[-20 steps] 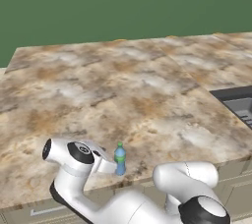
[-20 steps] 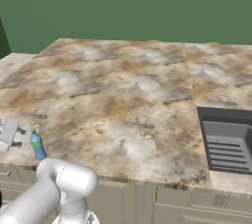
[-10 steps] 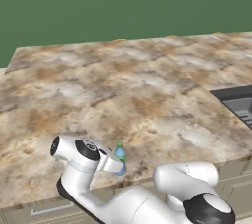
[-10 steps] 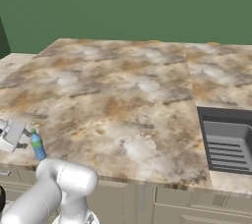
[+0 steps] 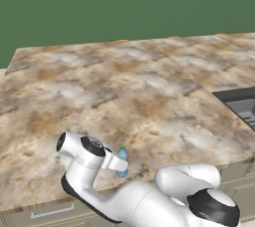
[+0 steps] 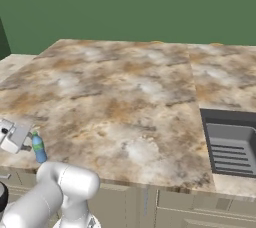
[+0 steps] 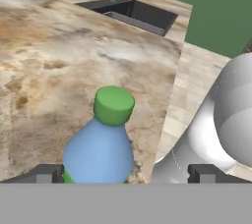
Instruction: Take the bottled waters from the counter and place them in the freezer to freeze. Close the freezer door after placing the bottles.
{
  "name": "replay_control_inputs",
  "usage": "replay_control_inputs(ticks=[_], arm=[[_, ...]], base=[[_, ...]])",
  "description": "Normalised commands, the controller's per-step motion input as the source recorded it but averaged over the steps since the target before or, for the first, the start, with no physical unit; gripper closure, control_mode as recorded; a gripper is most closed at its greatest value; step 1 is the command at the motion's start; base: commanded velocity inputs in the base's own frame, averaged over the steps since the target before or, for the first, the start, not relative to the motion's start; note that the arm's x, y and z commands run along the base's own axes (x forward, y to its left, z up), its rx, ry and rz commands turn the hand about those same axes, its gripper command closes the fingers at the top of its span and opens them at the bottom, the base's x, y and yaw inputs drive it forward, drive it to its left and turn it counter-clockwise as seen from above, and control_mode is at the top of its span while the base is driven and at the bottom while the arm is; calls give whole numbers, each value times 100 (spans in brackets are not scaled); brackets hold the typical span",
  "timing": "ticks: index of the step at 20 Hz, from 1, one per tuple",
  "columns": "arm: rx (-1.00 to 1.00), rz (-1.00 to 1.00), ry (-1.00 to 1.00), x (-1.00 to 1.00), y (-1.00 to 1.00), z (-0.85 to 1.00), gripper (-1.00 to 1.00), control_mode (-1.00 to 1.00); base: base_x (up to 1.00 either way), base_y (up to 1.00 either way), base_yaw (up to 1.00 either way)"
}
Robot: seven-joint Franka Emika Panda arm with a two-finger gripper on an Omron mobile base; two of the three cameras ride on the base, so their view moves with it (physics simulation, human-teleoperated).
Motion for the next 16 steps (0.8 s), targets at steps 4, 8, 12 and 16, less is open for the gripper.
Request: replay_control_inputs(ticks=[4,8,12,16], arm=[[0,0,5,14,0,0,-100,-100],[0,0,2,8,0,0,-100,-100],[0,0,0,5,0,-2,-100,-100],[0,0,0,1,0,-4,-100,-100]], base=[[0,0,0],[0,0,0],[0,0,0],[0,0,0]])
